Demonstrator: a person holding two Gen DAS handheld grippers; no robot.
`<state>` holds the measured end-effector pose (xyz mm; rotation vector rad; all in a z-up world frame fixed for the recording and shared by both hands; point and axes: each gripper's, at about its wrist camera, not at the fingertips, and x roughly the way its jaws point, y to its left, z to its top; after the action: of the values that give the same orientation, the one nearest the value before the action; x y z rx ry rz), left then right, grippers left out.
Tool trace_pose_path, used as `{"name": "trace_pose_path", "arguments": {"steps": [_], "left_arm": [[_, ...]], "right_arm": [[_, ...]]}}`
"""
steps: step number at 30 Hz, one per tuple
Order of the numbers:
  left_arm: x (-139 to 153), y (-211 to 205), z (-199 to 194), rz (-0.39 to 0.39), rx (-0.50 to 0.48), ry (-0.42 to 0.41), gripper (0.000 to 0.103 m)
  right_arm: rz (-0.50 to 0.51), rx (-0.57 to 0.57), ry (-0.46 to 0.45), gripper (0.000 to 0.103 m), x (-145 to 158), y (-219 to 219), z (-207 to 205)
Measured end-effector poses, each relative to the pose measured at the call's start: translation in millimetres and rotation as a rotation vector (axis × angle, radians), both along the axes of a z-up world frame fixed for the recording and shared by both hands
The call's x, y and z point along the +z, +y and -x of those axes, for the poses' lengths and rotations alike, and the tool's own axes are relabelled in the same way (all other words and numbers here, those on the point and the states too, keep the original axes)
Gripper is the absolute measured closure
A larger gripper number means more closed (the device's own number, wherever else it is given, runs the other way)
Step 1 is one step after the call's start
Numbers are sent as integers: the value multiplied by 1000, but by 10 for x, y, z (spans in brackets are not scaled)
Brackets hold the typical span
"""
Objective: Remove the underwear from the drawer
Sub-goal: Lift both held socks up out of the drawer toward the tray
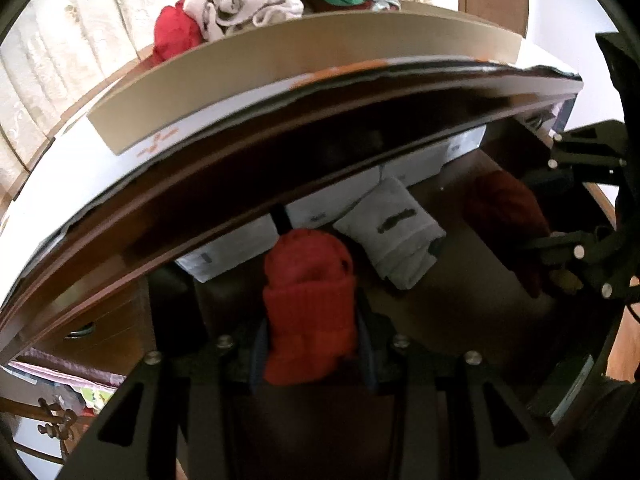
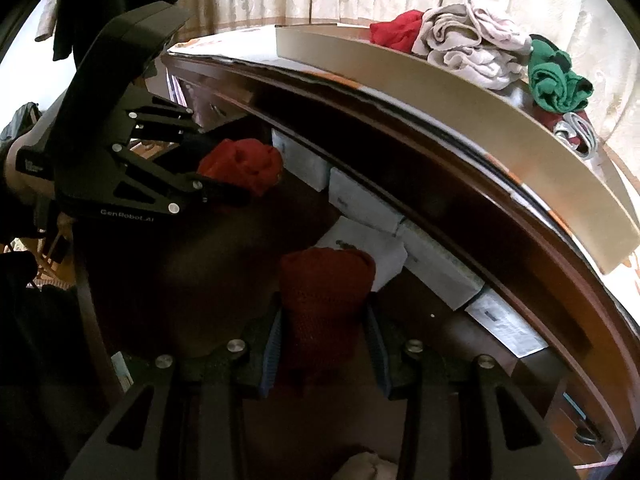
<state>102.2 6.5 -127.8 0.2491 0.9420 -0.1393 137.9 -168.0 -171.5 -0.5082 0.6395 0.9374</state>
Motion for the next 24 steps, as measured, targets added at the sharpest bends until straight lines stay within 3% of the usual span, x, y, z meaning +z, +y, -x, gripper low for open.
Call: {"name": "trace_pose_path", "arguments": {"steps": [24], "left_arm": [[212,66,163,68,101,-163,67]], "right_arm": [[-113,-28,-64,62,202,-185,97]]}}
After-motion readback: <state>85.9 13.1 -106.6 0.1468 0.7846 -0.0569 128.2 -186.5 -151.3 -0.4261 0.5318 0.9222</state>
